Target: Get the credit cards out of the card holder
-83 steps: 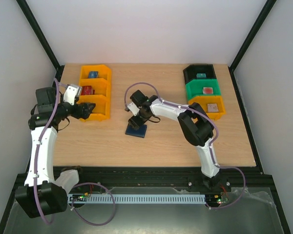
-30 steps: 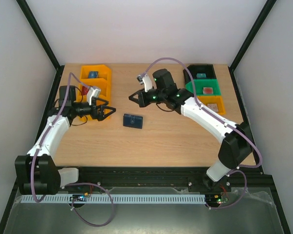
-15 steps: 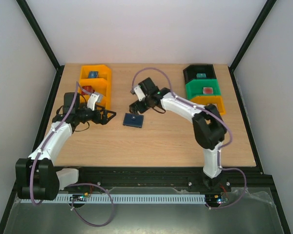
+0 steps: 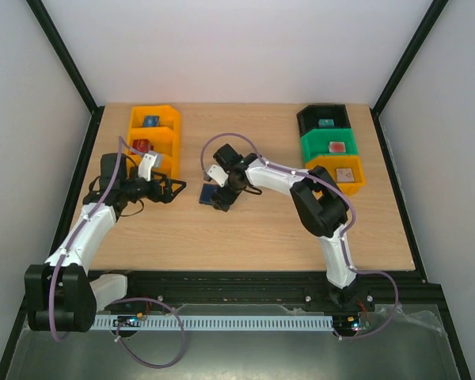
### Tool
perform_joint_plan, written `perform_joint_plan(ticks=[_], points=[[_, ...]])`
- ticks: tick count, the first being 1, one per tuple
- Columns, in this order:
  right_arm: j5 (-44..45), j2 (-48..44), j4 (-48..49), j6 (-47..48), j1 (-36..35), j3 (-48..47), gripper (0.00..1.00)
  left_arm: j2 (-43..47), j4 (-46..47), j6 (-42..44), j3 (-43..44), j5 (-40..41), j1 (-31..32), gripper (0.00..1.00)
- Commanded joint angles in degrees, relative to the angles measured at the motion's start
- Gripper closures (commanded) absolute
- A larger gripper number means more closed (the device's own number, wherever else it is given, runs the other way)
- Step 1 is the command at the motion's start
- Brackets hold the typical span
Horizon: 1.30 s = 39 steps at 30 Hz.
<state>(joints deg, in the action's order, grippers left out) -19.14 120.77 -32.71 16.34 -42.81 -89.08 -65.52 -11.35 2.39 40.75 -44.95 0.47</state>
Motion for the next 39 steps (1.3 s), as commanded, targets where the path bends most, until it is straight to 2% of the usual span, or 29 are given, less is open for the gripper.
perform_joint_plan(ticks=[1, 4, 6, 9, 12, 17, 21, 23, 28, 31, 34, 39], points=[[4.25, 2.11, -2.54, 3.0, -0.81, -0.16, 0.01, 1.2, 0.85, 0.65, -0.47, -1.07, -1.03, 0.01], [6.64, 4.34, -2.84, 2.26, -0.87, -1.17, 0.01, 1.1, 1.08, 0.4, -0.59, -1.63, -1.09, 0.01], [7.38, 5.6, -3.55, 1.59, -1.03, -1.36, 0.05, 1.17, 1.03, 0.34, -0.6, -2.01, -1.29, 0.01], [8.3, 5.33, -2.96, 0.69, -1.2, -1.13, 0.18, 1.35, 0.78, 0.48, -0.35, -2.07, -1.83, 0.01], [8.04, 2.99, -1.21, -0.08, -1.19, 0.79, 0.36, 1.3, -0.49, 1.76, 0.82, -1.14, -2.35, 0.01], [8.23, -5.7, 7.83, -4.07, -1.23, 6.49, 0.58, 0.14, -7.4, 6.12, 8.71, 1.49, -3.51, 0.01], [6.76, -14.6, 16.05, -9.26, -1.22, 10.56, 0.63, 0.35, -13.89, 8.45, 16.51, 3.04, -3.81, 0.01], [5.36, -20.09, 21.55, -14.19, -1.22, 12.96, 0.65, 0.71, -16.88, 8.48, 19.98, 1.22, -3.8, 0.01], [-0.99, -32.63, 48.83, -29.84, -1.74, 24.36, 0.72, 1.27, -16.43, 1.84, 21.91, -8.77, -1.53, 0.01], [-1.79, -35.93, 60.19, -39.39, -2.29, 29.44, 0.74, 0.5, -15.28, -0.64, 23.67, -7.37, 3.23, 0.01], [-3.16, -37.21, 65.0, -43.31, -3.2, 31.28, 0.78, -0.33, -14.19, -2.37, 25.67, -7.41, 5.05, 0.01], [-5.05, -39.2, 63.72, -39.09, -5.2, 31.25, 0.78, -1.25, -10.48, -6.33, 27.0, -10.05, 5.84, 0.01]])
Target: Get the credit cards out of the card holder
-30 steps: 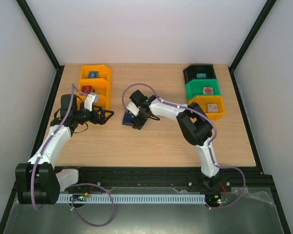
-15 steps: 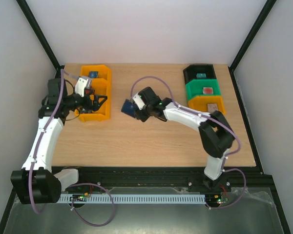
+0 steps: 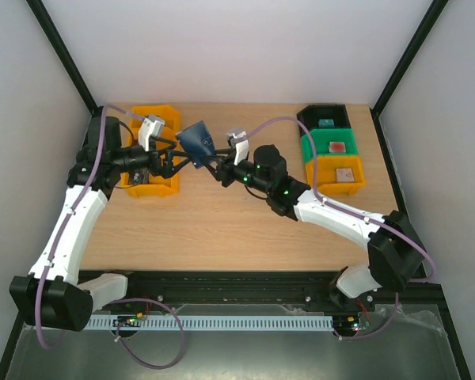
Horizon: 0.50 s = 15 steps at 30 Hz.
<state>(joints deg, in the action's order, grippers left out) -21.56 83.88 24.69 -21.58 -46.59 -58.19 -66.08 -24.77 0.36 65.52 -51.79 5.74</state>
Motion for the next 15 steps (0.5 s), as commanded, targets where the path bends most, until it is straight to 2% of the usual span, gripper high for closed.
perform_joint_plan(ticks=[1, 2, 4, 6, 7, 8, 9, 10, 11, 13, 15], points=[[-3.02, -2.53, 6.03, -0.82, -1.52, 0.42, 0.79, -0.83, 3.37, -4.7, 2.25, -3.87, 0.81, 0.01], [-3.38, -2.76, 5.8, -0.42, -1.57, 0.43, 0.79, -0.99, 3.66, -5.01, 2.1, -4.54, 1.15, 0.02], [-4.46, -3.12, 5.31, 0.37, -1.66, 0.44, 0.79, -1.13, 4.07, -5.33, 1.91, -5.66, 1.52, 0.15], [-5.89, -3.46, 4.91, 1.38, -1.74, 0.41, 0.8, -1.13, 4.25, -5.63, 1.66, -5.95, 1.63, 0.44], [-6.66, -3.58, 4.67, 1.96, -1.74, 0.37, 0.8, -1.08, 4.22, -5.56, 1.59, -5.9, 1.64, 0.63], [-7.2, -4.15, 3.52, 3.3, -1.75, 0.18, 0.8, -0.62, 3.78, -5.19, 1.71, -5.94, 1.64, 0.94], [-6.51, -4.67, 2.48, 4.83, -1.75, 0.05, 0.77, -0.26, 3.37, -4.89, 1.8, -5.65, 1.6, 0.97], [-4.74, -5.28, 0.4, 6.08, -1.73, -0.45, 0.7, 0.13, 2.75, -4.41, 1.81, -5.25, 1.56, 0.98], [-1.37, -6.12, -2.07, 7.38, -1.75, -1.09, 0.59, 0.57, 2.21, -3.94, 1.75, -4.43, 1.56, 0.98], [7.01, -7.72, -7.07, 10.17, -1.75, -2.0, 0.46, 1.3, 1.69, -3.66, 1.49, -0.65, 1.56, 0.98], [14.38, -8.48, -10.74, 12.6, -1.75, -3.3, 0.41, 1.48, 0.96, -3.42, 1.37, 6.17, 1.54, 0.98]])
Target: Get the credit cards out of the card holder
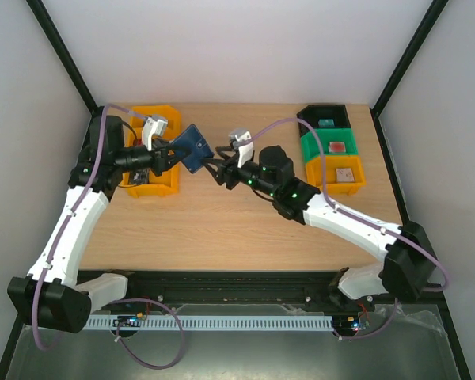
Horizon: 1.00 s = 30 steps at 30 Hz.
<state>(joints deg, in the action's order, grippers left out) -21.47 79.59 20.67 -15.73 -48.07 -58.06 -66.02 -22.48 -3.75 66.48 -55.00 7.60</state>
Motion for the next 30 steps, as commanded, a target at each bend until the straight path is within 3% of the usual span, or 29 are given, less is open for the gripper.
perform_joint_plan(ticks=[1, 5, 12, 19, 24, 25, 26, 30], points=[[16.03, -4.08, -8.58, 7.97, -0.44, -4.61, 0.41, 1.35, -1.66, 0.97, 0.45, 12.36, -0.3, 0.98], [19.42, -0.72, -13.44, 11.74, -3.07, -9.48, 0.41, 1.45, -1.96, 1.4, 0.3, 14.76, -0.3, 0.98], [13.99, 4.96, -9.87, 11.52, -4.71, -14.62, 0.56, 1.53, -1.61, 1.16, -0.59, 12.3, -0.3, 0.98], [14.13, 12.1, -15.31, 13.04, -4.76, -21.66, 0.59, 1.26, -1.43, 1.11, -0.57, 11.76, -0.21, 0.98], [16.89, 15.72, -20.45, 13.77, -4.75, -25.73, 0.73, 0.98, -1.47, 1.15, -0.39, 10.73, -0.21, 0.98], [18.52, 16.0, -20.97, 13.76, -4.8, -25.88, 0.81, 1.06, -1.62, 1.31, -0.33, 10.3, -0.21, 0.98], [20.61, 16.1, -21.21, 13.69, -4.8, -25.74, 0.95, 1.13, -1.79, 1.54, -0.3, 9.95, -0.21, 0.98], [26.93, 15.32, -22.47, 13.29, -2.98, -24.56, 0.98, 1.54, -3.51, 3.39, -0.14, 8.76, -0.21, 0.98]])
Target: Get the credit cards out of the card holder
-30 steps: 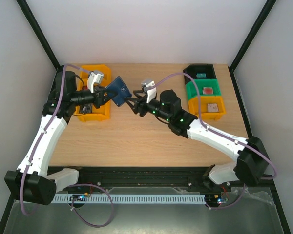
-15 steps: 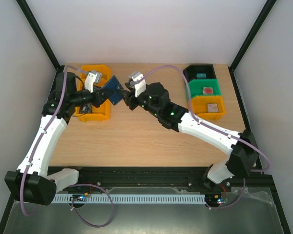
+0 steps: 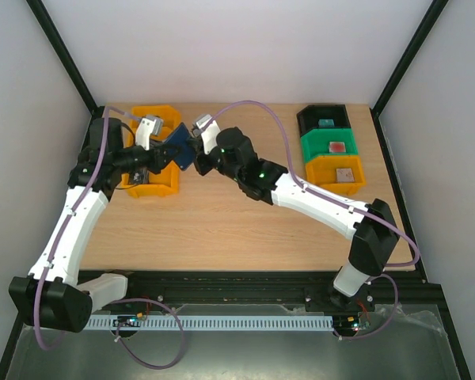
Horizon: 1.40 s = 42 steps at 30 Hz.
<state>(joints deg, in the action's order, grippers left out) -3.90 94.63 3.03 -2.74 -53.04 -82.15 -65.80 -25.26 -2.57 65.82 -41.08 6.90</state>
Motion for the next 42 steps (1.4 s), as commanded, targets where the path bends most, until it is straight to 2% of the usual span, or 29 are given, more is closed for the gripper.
perform_joint_plan(ticks=[1, 8, 10, 12, 13, 15, 17, 19, 21, 23, 27, 34, 39, 42], points=[[10.74, -0.05, -5.63, -0.02, 3.2, -0.14, 0.98, 1.49, -1.46, 2.81, 0.64, -5.45, 0.46, 0.98], [10.62, -4.92, -7.68, -3.93, 21.35, 6.55, 0.99, 3.01, -8.12, 10.37, 1.24, -5.2, 0.48, 0.98], [9.03, -6.05, -9.13, -3.11, 24.49, 7.11, 0.98, 3.35, -9.45, 11.8, 1.23, -5.34, 0.47, 0.98], [-0.29, -7.2, -10.74, 0.01, 26.04, 6.64, 0.98, 3.48, -11.13, 13.91, 1.36, -5.93, 0.48, 0.98], [-6.08, -8.06, -11.63, 2.52, 26.13, 6.5, 0.91, 3.44, -12.14, 15.38, 1.66, -6.28, 0.53, 0.98], [-19.38, -10.04, -12.59, 6.66, 26.14, 6.68, 0.72, 3.31, -14.57, 18.43, 2.64, -6.52, 0.72, 0.98], [-33.51, -12.05, -12.09, 8.62, 26.14, 7.29, 0.56, 3.16, -17.5, 21.78, 4.48, -6.07, 1.12, 0.98], [-47.87, -13.05, -9.49, 7.38, 25.95, 7.86, 0.46, 2.83, -22.28, 28.4, 7.09, -6.29, 2.13, 0.98], [-54.76, -13.15, -6.13, 4.01, 24.65, 7.71, 0.42, 2.57, -26.6, 33.32, 9.75, -7.78, 3.31, 0.98], [-54.62, -13.09, -5.85, 4.27, 21.1, 6.76, 0.41, 2.27, -30.46, 36.85, 12.3, -9.4, 4.28, 0.98], [-54.07, -12.68, -11.14, 9.7, 15.77, 3.9, 0.38, 1.91, -33.6, 40.09, 15.04, -12.12, 5.22, 0.98], [-55.52, -13.04, -14.22, 11.08, 14.43, 2.52, 0.41, 1.99, -37.24, 45.34, 15.15, -13.69, 6.08, 0.98], [-52.73, -13.13, -16.32, 13.7, 13.14, 1.76, 0.42, 1.64, -41.32, 51.33, 15.76, -16.39, 6.28, 0.98], [-51.52, -12.78, -16.87, 14.0, 13.13, 1.0, 0.42, 1.89, -41.73, 51.61, 15.69, -16.48, 6.34, 0.98]])
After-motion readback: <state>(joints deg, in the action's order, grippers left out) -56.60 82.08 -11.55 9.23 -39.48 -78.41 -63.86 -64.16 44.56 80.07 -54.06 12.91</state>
